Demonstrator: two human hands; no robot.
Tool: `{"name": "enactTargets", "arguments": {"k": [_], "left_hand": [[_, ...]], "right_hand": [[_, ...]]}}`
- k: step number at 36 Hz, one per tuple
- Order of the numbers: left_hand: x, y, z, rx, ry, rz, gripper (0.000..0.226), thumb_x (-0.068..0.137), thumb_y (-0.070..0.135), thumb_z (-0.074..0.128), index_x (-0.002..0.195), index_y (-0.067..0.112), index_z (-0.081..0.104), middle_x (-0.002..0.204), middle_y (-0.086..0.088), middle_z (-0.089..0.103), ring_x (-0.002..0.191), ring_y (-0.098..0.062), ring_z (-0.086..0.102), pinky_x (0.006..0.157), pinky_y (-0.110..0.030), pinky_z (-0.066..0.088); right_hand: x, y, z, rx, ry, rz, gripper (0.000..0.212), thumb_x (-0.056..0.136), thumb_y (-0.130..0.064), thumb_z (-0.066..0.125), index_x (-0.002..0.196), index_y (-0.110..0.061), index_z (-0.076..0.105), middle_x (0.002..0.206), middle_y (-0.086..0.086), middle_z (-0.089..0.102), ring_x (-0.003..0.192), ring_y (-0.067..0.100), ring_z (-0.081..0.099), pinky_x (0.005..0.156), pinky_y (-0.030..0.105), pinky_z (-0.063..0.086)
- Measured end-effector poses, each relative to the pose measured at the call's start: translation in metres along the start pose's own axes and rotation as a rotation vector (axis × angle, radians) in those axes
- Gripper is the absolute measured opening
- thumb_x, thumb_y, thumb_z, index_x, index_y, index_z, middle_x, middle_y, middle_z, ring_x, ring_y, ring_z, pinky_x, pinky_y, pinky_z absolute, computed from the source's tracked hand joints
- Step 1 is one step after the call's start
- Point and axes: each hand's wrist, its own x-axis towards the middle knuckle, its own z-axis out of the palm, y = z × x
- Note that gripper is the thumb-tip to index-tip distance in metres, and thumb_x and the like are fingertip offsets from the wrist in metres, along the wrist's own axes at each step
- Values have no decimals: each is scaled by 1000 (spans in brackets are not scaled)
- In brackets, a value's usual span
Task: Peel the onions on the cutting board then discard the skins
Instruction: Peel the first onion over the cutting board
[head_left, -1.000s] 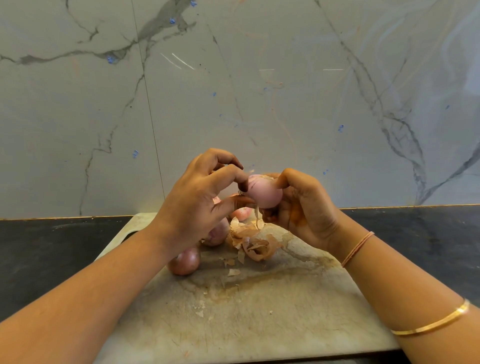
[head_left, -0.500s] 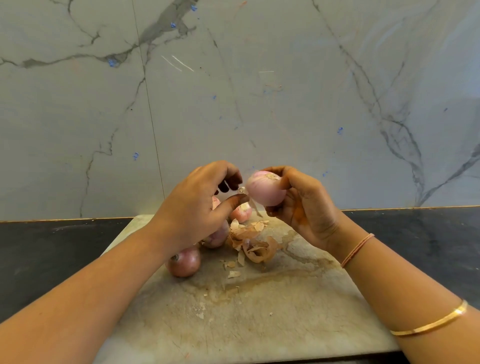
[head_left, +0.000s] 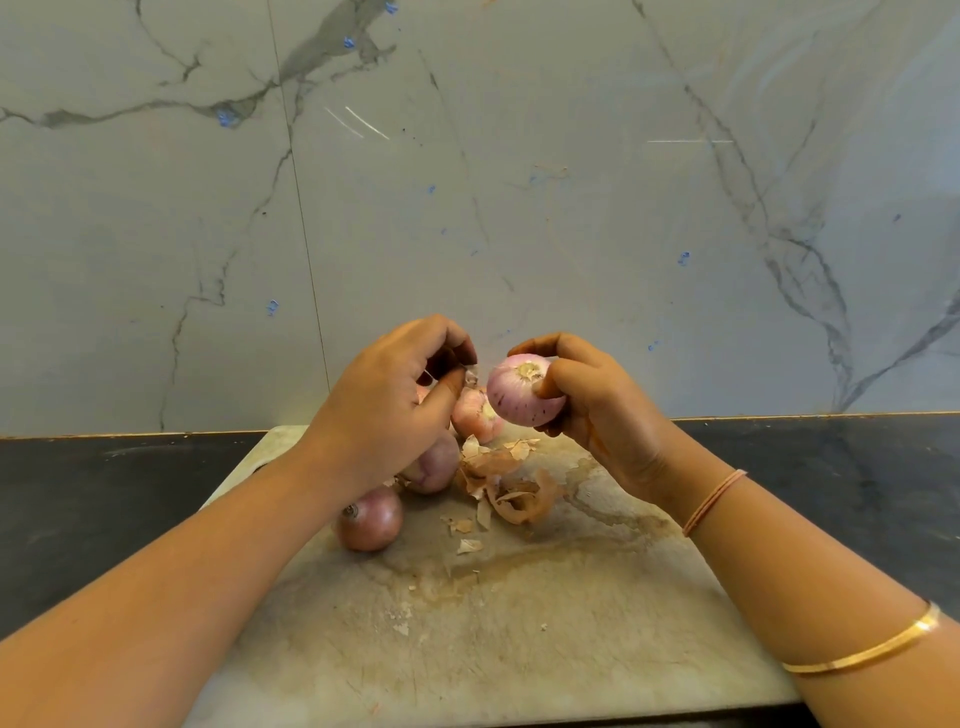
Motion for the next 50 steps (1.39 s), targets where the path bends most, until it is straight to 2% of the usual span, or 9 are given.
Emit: {"name": "enactTargets", "arguments": {"k": [5, 9, 12, 16, 19, 26, 32, 41, 50], "left_hand": [[1, -1, -2, 66, 74, -82, 14, 88, 7, 61, 90, 21, 58, 84, 18, 56, 84, -3, 55, 68, -10, 43], [2, -3, -3, 147, 19, -115, 22, 86, 6, 56, 79, 26, 63, 89, 10, 54, 89, -10, 52, 73, -25, 44], [2, 1, -2, 146, -9, -160, 21, 80, 21, 48, 71, 27, 66, 92, 15, 56, 97, -9, 49, 75, -21, 41], [1, 3, -1, 73, -42, -151, 31, 73, 52, 46, 90, 34, 65, 96, 19, 56, 97, -5, 50, 78, -28, 45], [-1, 6, 0, 45, -99, -102, 47, 69, 65, 57, 107, 38, 50, 105, 25, 49, 99, -2, 50, 79, -21, 45], [-1, 3, 5, 13, -41, 42, 33, 83, 37, 60, 115, 31, 51, 106, 27, 52, 100, 3, 53, 76, -9, 45], [0, 1, 3, -18, 20, 37, 35, 85, 54, 43, 110, 32, 52, 97, 30, 55, 92, 11, 56, 78, -8, 48], [-1, 1, 4, -59, 52, 7, 21, 91, 23, 48, 108, 32, 56, 99, 33, 56, 96, 13, 57, 78, -6, 46], [-4, 9, 3, -132, -7, -13, 27, 87, 27, 54, 113, 29, 60, 102, 25, 62, 98, 6, 59, 77, -7, 47]], "right_hand": [[0, 1, -1, -95, 3, -35, 39, 63, -29, 49, 102, -26, 56, 100, 0, 55, 79, 17, 50, 53, 16, 42], [-1, 0, -2, -104, 27, -45, 42, 64, -30, 48, 105, -24, 56, 100, -1, 55, 78, 15, 49, 52, 14, 41], [-1, -1, -2, -71, 62, -31, 37, 64, -29, 47, 100, -25, 57, 99, 1, 55, 74, 15, 49, 52, 15, 42], [-1, -2, -3, 58, 96, 52, 34, 70, -29, 47, 100, -18, 60, 102, 10, 56, 73, 18, 50, 59, 22, 44], [-3, -4, -3, 245, 85, 124, 23, 90, -20, 43, 103, -11, 60, 106, 19, 52, 71, 21, 47, 63, 26, 43], [-5, -8, -1, 329, -22, 224, 34, 101, -32, 38, 111, -8, 59, 86, 19, 62, 56, 16, 48, 57, 27, 43], [-7, -10, 1, 206, -115, 280, 60, 96, -59, 29, 112, -9, 60, 78, 15, 70, 55, 14, 46, 56, 23, 43], [-10, -13, 2, 214, -126, 275, 58, 98, -53, 30, 106, -6, 63, 61, 9, 60, 53, 14, 49, 49, 21, 38], [-9, -12, 1, 259, -34, 308, 58, 98, -55, 33, 100, -7, 65, 66, 9, 59, 46, 10, 49, 45, 19, 37]]}}
